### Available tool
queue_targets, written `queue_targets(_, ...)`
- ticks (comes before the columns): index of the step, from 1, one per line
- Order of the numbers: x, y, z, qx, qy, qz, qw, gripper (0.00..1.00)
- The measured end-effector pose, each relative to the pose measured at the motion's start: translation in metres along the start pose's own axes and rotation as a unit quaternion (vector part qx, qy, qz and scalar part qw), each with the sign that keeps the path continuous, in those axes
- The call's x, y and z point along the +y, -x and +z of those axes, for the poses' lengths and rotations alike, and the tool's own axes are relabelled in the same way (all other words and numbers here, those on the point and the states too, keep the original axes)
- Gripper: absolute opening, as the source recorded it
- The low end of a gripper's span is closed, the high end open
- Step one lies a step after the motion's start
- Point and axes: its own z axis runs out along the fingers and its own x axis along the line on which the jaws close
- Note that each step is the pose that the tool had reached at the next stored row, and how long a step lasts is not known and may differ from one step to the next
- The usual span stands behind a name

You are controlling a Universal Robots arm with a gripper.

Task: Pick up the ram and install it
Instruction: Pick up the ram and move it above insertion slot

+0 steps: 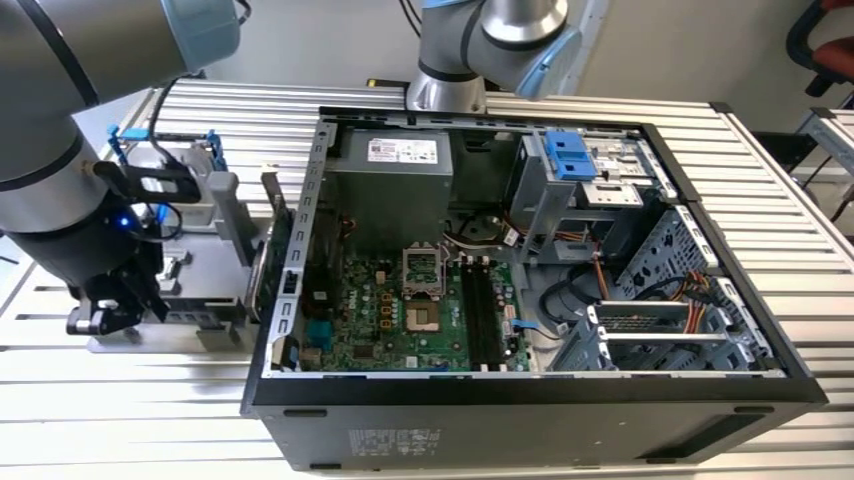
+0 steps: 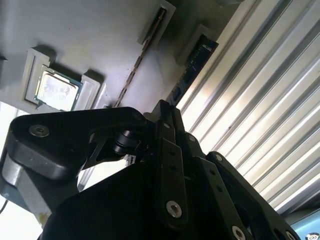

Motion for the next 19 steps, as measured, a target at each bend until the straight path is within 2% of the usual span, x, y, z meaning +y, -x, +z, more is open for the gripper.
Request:
queue_targets(5, 0.0000, 0.0002, -0.0047, 0.0000, -0.0001, 0.001, 1.00000, 0.00)
queue_targets(19, 0.0000, 0.0004, -0.0085, -0.0001, -0.0002, 0.003, 0.99999, 0.00)
